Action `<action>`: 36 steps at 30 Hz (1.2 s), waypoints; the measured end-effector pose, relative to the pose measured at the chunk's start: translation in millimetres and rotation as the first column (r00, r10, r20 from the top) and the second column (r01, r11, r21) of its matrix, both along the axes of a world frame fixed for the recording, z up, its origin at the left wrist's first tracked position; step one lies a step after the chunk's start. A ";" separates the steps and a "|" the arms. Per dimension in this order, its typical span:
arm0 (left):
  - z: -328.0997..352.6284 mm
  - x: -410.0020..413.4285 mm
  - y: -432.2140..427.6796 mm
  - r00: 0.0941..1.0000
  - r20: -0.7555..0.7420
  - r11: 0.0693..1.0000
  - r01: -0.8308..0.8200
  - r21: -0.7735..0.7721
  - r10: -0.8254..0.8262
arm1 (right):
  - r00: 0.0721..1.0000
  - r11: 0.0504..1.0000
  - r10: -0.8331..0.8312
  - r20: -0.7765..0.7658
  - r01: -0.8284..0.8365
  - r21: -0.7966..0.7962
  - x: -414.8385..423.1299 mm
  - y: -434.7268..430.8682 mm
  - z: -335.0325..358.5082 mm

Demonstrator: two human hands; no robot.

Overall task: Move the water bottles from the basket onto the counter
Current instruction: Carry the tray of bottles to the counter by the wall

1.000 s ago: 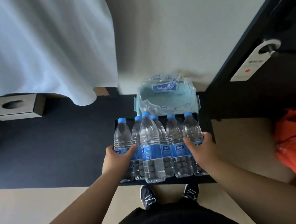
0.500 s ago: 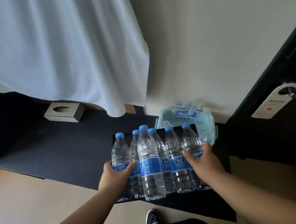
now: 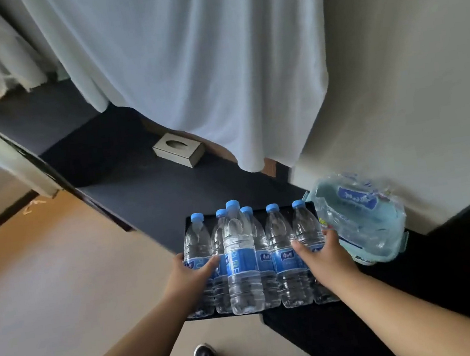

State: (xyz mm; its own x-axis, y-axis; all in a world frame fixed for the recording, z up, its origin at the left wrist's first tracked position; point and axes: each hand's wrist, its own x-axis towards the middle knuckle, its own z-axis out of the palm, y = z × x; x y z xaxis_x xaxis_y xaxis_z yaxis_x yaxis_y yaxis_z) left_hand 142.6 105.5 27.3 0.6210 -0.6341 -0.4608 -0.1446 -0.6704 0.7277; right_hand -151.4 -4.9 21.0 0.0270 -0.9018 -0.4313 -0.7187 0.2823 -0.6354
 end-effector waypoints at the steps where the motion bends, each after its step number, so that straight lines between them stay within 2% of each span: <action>1: 1.2 5.5 5.1 1.000 -0.004 1.000 -0.014 -0.002 0.014 | 1.000 1.000 0.022 -0.004 -0.022 0.000 9.2 -1.0 1.3; 7: 7.6 50.0 38.2 0.988 -0.077 0.991 -0.132 -0.004 0.131 | 0.990 0.991 0.136 -0.022 -0.137 -0.010 78.9 -5.1 9.8; 13: 11.2 122.0 78.1 0.972 -0.004 0.971 -0.237 -0.024 0.237 | 0.962 0.963 0.270 -0.034 -0.270 0.007 169.6 0.2 14.9; 20: 6.1 224.0 132.9 0.936 -0.001 0.935 -0.352 -0.024 0.353 | 0.922 0.922 0.387 -0.030 -0.387 0.008 294.6 18.7 20.3; 30: 4.4 350.1 212.4 0.862 -0.026 0.858 -0.507 -0.085 0.507 | 0.819 0.819 0.574 -0.023 -0.573 0.016 469.6 54.4 17.1; 36: -2.9 397.1 251.3 0.781 -0.017 0.779 -0.625 -0.058 0.625 | 0.730 0.730 0.683 -0.001 -0.683 0.021 548.7 66.8 12.6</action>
